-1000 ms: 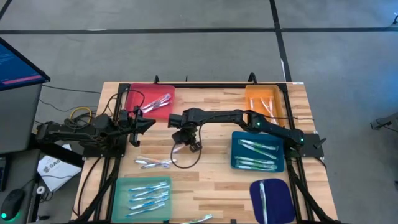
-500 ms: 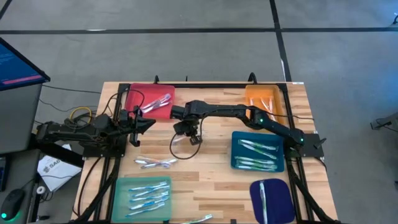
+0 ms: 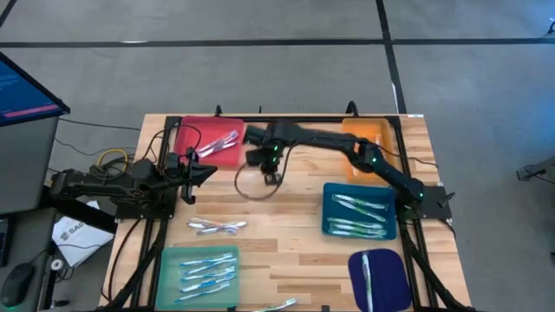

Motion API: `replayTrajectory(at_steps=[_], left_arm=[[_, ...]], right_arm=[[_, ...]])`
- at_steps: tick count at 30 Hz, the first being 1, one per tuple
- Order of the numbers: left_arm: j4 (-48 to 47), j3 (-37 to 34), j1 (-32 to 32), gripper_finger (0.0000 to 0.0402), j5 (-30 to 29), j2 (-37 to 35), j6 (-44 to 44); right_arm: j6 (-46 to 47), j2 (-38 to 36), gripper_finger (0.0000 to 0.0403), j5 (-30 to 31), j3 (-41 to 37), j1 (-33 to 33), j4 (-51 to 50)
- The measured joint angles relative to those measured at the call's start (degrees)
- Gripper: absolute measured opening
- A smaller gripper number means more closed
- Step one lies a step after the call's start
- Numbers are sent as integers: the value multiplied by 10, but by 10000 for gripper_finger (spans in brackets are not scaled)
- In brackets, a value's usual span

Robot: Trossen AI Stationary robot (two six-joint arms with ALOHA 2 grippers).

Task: Pick & Place Toothbrushes
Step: Put the orange toothbrush into the orange bin

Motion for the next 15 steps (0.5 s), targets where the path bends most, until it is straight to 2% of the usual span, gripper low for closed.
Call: replayTrajectory(at_steps=[5,9,15], left_arm=[[-3,0,0,1,4,0,-3],[-4,0,0,1,9,0,-9],[-5,0,0,1,18,0,-10]], right_arm=[[72,-56,0,2,0,-60,-17],[124,-118,0,35,-21,-109,-27],[199,-253,0,106,-154,-152,0]])
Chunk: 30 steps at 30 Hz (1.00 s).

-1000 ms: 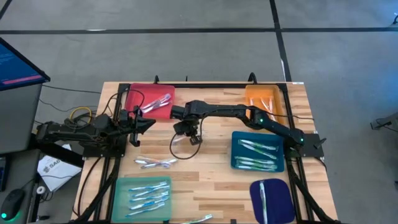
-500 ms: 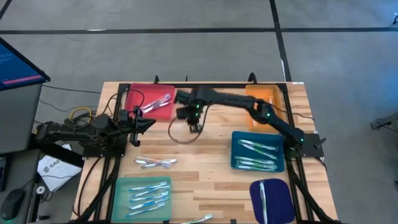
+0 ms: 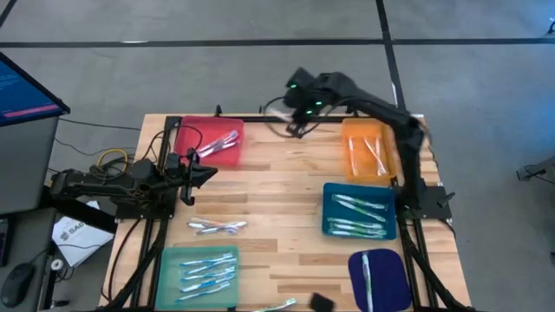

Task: Pick & Place Toothbrushes
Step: Put the orange toothbrush into the orange bin

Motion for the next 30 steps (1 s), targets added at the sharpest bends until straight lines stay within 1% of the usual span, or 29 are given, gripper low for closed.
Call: replayTrajectory(at_steps=[4,10,11,14,18,21,23,26,30], left_arm=[[-6,0,0,1,0,0,-3],[-6,0,0,1,10,0,-4],[-7,0,0,1,9,0,-5],[-13,0,0,1,12,0,-5],[-19,0,0,1,21,0,-1],[-20,0,0,1,21,0,0],[-19,0,0,1,21,0,0],[-19,0,0,1,21,0,18],[-15,0,0,1,21,0,27]], right_arm=[[68,-114,0,27,-155,-19,43],[193,-288,0,32,-397,-35,99],[217,-317,0,42,-431,-37,100],[287,-393,0,78,-517,-43,97],[357,-475,0,107,-600,-56,111],[382,-509,0,113,-648,-73,133],[383,-517,0,114,-673,-84,150],[381,-506,0,114,-714,-102,193],[372,-469,0,99,-747,-123,262]])
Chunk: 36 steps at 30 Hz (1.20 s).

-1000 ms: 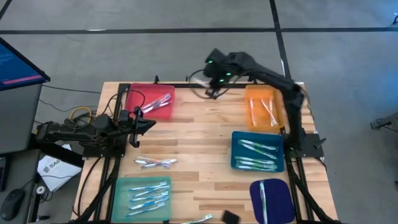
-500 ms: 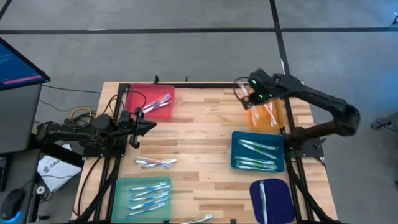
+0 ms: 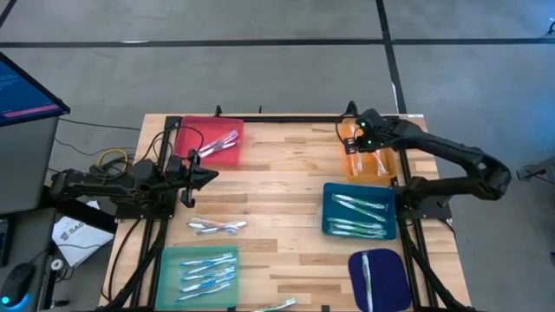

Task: Pick & Place Toothbrushes
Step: Put the orange toothbrush into the orange bin, then put the violet toothbrush into the pink bin

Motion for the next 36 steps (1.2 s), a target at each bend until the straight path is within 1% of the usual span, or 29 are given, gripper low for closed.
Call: replayTrajectory(at_steps=[7,13,17,21,24,28,32,36], left_arm=[[1,0,0,1,0,0,0],[1,0,0,1,0,0,0],[0,0,0,1,0,0,0],[-3,0,0,1,0,0,0],[-4,0,0,1,0,1,0],[-5,0,0,1,0,7,0],[-4,0,0,1,0,14,0],[0,0,0,1,0,19,-2]], right_arm=[[-49,98,0,0,-3,-41,42],[-73,167,0,-17,-3,-43,100],[-82,174,0,-17,-3,-44,100],[-92,144,9,-19,-3,-46,105],[-95,111,31,-20,-3,-53,100],[-96,76,75,-20,-3,-72,73],[-96,67,126,-20,-3,-90,38],[-93,67,181,-31,0,-95,32]])
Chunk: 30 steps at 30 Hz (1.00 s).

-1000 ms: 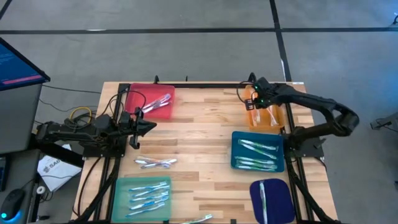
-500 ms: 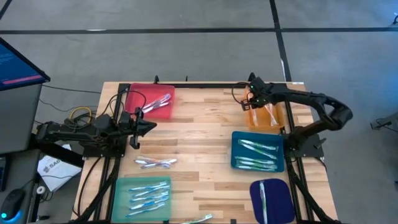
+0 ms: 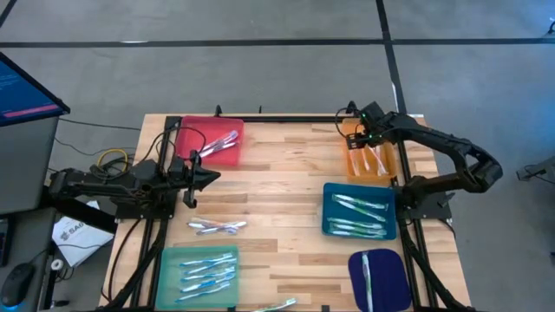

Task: Pick & Place Toothbrushes
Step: Put the violet toothbrush into the pink bin

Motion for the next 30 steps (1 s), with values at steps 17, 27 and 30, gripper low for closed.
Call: replayTrajectory(at_steps=[17,27,30], left_arm=[[5,0,0,1,6,0,-31],[0,0,0,1,33,12,-12],[1,0,0,1,33,19,-12]], right_arm=[[-133,-47,240,-50,140,114,143],[-205,8,240,-60,140,290,318],[-209,41,240,-60,140,334,365]])
